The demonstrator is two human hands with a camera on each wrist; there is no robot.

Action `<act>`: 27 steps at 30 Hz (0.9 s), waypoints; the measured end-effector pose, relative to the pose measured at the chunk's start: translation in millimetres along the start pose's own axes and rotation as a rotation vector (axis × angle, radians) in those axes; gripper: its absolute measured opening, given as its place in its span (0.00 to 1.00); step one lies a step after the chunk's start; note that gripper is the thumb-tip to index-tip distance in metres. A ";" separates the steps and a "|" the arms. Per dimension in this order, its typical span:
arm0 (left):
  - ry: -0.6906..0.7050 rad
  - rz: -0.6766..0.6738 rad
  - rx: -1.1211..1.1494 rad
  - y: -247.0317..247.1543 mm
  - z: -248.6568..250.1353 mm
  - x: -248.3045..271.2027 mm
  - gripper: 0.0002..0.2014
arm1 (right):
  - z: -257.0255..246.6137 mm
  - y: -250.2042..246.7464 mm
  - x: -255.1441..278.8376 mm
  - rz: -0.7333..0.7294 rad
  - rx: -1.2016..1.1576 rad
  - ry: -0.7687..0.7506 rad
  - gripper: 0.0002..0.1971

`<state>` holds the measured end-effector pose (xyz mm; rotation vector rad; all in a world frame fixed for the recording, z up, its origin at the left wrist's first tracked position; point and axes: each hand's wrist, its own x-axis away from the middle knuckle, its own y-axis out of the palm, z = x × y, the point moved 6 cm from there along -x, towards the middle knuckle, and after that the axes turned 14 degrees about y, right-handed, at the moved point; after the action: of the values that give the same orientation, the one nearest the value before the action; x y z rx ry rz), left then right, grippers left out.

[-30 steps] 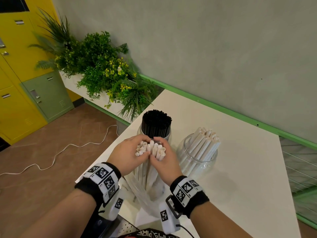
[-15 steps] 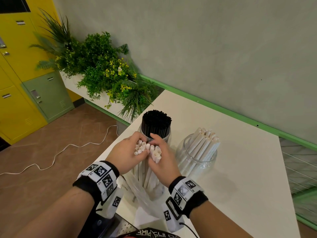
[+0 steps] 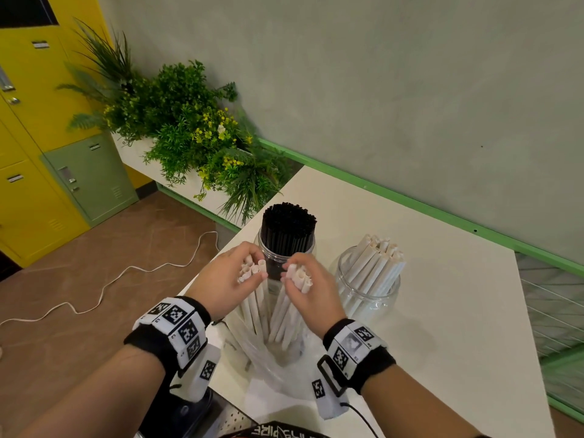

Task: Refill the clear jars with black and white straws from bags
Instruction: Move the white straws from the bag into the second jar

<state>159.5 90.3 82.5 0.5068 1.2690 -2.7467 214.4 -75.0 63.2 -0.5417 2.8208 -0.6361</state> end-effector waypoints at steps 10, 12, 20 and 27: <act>0.083 0.004 -0.195 -0.4 8.4 -9.3 0.13 | -24.4 -42.2 -7.6 0.150 -0.062 -0.113 0.16; 0.057 0.009 -0.197 -0.7 11.7 -10.7 0.09 | -27.6 -43.0 -7.6 0.143 -0.105 -0.103 0.16; -0.096 0.053 -0.158 -1.0 8.6 -5.8 0.09 | -34.8 -48.0 15.1 0.229 -0.142 -0.160 0.20; -0.108 0.035 -0.168 -0.3 11.7 -7.2 0.09 | 0.6 -23.2 30.2 0.267 0.049 -0.162 0.12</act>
<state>163.1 81.2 92.1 0.3576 1.4331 -2.5708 194.1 -106.6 69.7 -0.1917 2.6519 -0.5783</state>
